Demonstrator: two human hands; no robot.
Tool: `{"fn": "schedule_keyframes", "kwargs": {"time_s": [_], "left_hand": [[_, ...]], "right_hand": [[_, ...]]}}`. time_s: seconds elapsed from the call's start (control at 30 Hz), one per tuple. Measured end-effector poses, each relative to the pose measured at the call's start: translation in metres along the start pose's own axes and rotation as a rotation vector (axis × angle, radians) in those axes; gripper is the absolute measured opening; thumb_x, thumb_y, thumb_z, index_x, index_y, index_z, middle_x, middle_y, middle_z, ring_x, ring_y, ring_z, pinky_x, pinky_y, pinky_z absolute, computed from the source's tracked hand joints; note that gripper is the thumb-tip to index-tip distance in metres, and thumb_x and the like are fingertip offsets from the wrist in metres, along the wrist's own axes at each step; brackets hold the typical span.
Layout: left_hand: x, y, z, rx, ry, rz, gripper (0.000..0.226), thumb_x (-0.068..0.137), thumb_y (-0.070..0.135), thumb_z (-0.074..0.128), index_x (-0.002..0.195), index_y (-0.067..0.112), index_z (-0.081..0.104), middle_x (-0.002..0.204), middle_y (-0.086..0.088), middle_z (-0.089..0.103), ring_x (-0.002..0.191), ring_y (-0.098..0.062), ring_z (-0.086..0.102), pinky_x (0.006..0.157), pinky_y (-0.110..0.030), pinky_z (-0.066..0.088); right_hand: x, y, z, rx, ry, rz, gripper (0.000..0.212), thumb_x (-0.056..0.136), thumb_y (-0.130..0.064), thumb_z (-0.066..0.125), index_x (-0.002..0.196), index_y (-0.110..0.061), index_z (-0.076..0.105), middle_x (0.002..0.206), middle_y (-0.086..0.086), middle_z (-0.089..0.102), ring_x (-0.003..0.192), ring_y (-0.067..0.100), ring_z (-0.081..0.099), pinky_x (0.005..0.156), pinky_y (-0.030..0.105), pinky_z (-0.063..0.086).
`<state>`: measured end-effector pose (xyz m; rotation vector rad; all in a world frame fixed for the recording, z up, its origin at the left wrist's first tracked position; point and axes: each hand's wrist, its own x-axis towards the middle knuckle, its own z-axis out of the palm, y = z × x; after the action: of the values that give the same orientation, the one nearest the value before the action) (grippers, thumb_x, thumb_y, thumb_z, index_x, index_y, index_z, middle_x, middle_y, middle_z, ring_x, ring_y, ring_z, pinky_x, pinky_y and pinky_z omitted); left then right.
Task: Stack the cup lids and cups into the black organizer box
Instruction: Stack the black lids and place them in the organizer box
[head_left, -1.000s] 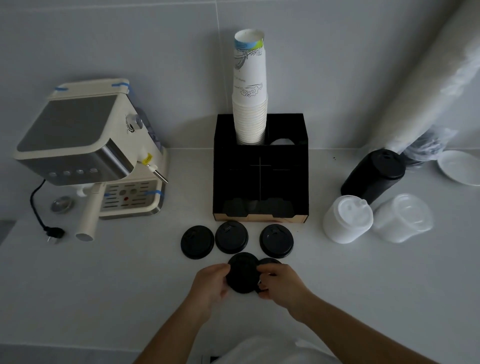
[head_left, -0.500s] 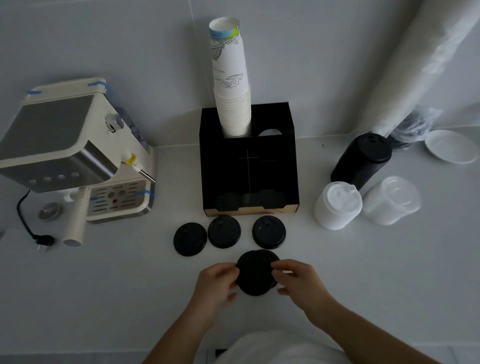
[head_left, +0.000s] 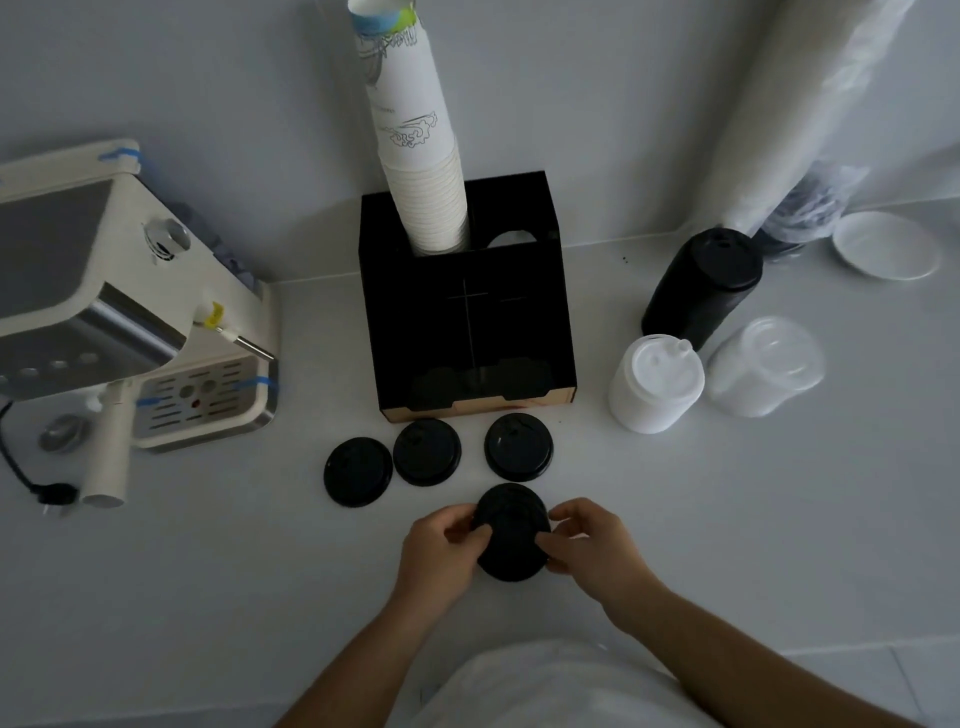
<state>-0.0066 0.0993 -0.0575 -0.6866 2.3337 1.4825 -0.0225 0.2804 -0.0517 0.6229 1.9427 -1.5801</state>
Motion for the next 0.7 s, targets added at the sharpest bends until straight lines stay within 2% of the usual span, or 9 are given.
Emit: {"fn": "schedule_keyframes", "kwargs": {"time_s": [0.13,0.4,0.53,0.7], "left_hand": [[0.01,0.001,0.003,0.058,-0.002,-0.005,0.031,0.081,0.016,0.071,0.112,0.012,0.07,0.098,0.003,0.07,0.093,-0.012,0.066,0.084,-0.024,0.051],[0.028,0.005,0.001,0.129,-0.045,-0.042,0.031,0.08,0.019,0.072,0.111,0.012,0.07,0.099,0.002,0.07,0.094,-0.012,0.066,0.085,-0.024,0.051],[0.034,0.003,0.0,0.165,-0.061,-0.064,0.034,0.079,0.02,0.073,0.111,0.011,0.07,0.105,-0.003,0.073,0.093,-0.012,0.067,0.085,-0.023,0.051],[0.039,0.003,-0.003,0.176,-0.08,-0.087,0.033,0.079,0.02,0.074,0.11,0.012,0.071,0.103,-0.001,0.073,0.094,-0.011,0.067,0.086,-0.023,0.05]], "right_hand": [[0.008,0.001,0.001,-0.03,0.023,-0.009,0.016,0.079,-0.004,0.077,0.087,-0.014,0.067,0.069,0.004,0.063,0.06,0.018,0.065,0.077,0.047,0.061],[0.022,-0.001,0.003,-0.098,0.028,-0.003,0.014,0.078,-0.008,0.077,0.085,-0.016,0.068,0.066,0.003,0.064,0.059,0.018,0.066,0.076,0.049,0.061],[0.026,-0.002,0.005,-0.127,0.028,0.005,0.015,0.078,-0.006,0.076,0.081,-0.016,0.066,0.067,0.004,0.065,0.061,0.021,0.067,0.074,0.047,0.062],[0.03,0.0,0.005,-0.148,0.033,0.016,0.014,0.079,-0.004,0.075,0.079,-0.015,0.066,0.07,0.007,0.064,0.062,0.022,0.066,0.073,0.045,0.063]]}}
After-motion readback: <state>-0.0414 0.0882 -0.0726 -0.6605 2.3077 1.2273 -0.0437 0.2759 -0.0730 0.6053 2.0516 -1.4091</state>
